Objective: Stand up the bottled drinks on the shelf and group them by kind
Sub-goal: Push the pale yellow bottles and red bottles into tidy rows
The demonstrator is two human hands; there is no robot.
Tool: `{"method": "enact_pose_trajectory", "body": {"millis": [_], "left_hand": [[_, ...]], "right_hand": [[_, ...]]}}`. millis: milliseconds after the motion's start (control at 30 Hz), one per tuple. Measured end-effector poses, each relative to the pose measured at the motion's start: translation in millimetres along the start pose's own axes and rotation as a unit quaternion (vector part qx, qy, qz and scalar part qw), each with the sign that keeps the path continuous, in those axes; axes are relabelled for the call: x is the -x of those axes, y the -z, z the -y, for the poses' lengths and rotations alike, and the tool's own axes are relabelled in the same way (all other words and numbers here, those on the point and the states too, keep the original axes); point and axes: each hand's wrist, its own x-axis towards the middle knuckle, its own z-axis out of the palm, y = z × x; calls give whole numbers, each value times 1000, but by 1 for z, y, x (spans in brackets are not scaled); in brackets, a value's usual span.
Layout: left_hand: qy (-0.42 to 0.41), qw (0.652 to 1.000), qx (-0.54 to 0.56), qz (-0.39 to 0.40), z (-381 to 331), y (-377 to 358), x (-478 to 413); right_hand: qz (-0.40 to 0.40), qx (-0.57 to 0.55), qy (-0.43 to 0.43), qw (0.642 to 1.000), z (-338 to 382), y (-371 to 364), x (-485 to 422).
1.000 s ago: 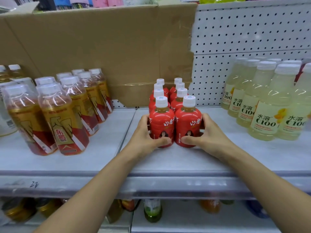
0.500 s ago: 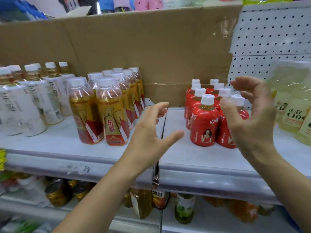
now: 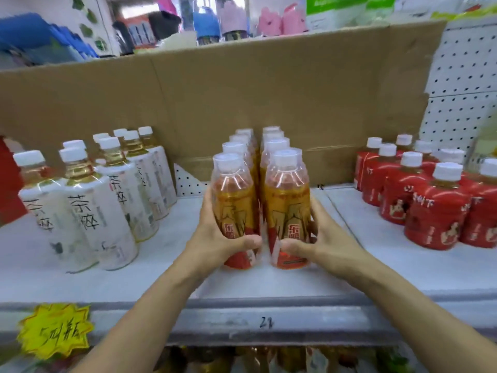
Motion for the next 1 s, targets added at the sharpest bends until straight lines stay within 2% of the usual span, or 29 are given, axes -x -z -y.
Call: {"method": "enact_pose_trajectory", "body": {"millis": [100,300,633,800,1000], "left_hand": [[0,997,60,51,6,4,-21],[-8,994,98,50,20,1,-36],[-4,998,42,36,28,0,-37],[4,994,-46,104,31,12,-30],[1,996,-56,69,37,0,-32]], "right_hand": [[-10,0,12,1000,5,-11,-11],[-37,-1,-24,999,1,-14,-29],[-39,13,-51,998,7,-9,-32],[-42,63,-75,994,7,-6,-31],[-62,81,-82,991,4,-4,-29]]}}
